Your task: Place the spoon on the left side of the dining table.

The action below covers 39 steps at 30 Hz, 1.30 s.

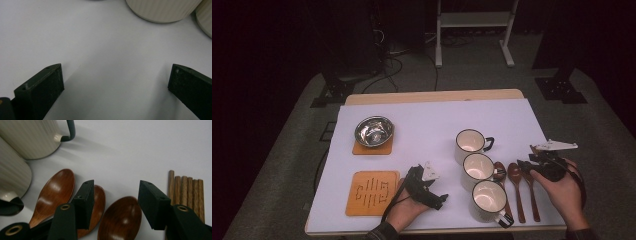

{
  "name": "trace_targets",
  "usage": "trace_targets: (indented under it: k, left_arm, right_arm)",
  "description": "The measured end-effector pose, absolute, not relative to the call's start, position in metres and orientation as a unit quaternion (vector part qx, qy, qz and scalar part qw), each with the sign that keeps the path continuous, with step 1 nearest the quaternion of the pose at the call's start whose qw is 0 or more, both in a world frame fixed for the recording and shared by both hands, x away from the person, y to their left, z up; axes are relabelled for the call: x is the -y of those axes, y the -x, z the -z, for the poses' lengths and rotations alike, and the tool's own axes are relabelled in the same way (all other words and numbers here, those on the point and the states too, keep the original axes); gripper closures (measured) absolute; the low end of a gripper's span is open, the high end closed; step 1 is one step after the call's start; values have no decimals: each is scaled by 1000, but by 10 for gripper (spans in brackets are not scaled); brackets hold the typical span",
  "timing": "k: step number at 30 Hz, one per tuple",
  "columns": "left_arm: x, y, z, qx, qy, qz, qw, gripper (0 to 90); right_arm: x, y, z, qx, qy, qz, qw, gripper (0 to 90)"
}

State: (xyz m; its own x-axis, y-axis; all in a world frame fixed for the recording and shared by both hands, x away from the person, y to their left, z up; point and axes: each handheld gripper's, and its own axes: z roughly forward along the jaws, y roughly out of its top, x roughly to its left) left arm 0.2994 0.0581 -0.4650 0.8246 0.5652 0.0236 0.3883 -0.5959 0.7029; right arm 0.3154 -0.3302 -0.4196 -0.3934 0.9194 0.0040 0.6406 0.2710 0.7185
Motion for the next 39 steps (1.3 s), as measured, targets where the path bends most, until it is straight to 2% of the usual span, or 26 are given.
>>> trace_targets:
  k: [17, 31, 39]
  left_arm:
    - [-58, -299, 465, -270, -885, -122, 360, 0]
    - [-58, -299, 465, -270, -885, -122, 360, 0]
    - [-58, -299, 465, -271, -884, -122, 361, 0]
  right_arm:
    - [342, -284, 429, -762, -525, -316, 208, 478]
    - [340, -271, 441, -768, -532, -300, 192, 493]
    - [342, -270, 445, -769, -536, -294, 187, 553]
